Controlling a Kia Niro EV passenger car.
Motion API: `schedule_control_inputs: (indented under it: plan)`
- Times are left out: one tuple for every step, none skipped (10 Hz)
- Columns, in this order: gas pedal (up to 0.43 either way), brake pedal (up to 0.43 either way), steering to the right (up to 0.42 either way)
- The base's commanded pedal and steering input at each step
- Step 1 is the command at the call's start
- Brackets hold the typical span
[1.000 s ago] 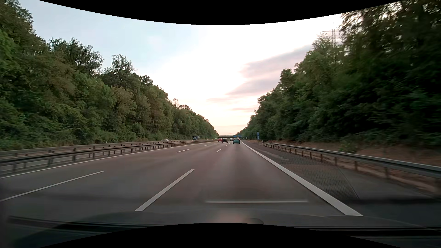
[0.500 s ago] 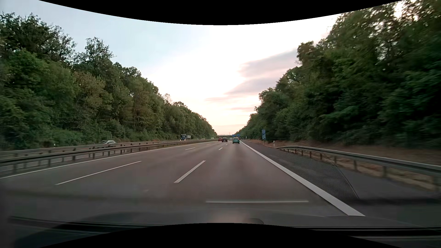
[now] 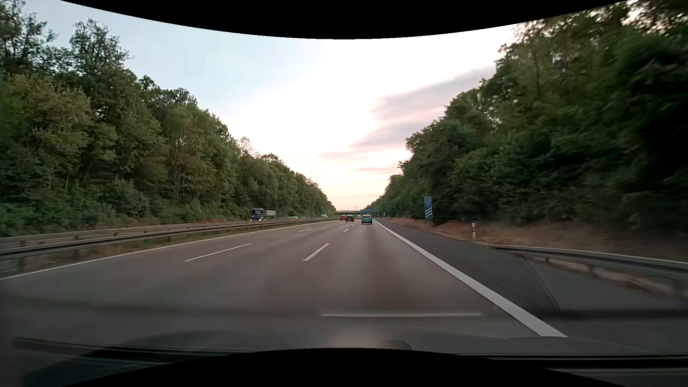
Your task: Follow the waypoints while adhering to traffic rules and regulations
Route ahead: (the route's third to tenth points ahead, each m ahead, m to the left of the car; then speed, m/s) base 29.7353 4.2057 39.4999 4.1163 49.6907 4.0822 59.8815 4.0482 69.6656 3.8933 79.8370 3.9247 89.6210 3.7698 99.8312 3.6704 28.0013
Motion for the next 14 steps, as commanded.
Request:
schedule_control_inputs:
  plan:
    - [0.177, 0.000, -0.001]
    - [0.177, 0.000, -0.001]
    - [0.177, 0.000, -0.002]
    - [0.177, 0.000, -0.003]
    - [0.177, 0.000, -0.003]
    - [0.177, 0.000, -0.003]
    - [0.177, 0.000, -0.003]
    - [0.177, 0.000, -0.003]
    - [0.177, 0.000, -0.003]
    - [0.177, 0.000, -0.003]
    - [0.177, 0.000, -0.003]
    - [0.177, 0.000, -0.003]
    - [0.177, 0.000, -0.003]
    - [0.177, 0.000, -0.003]
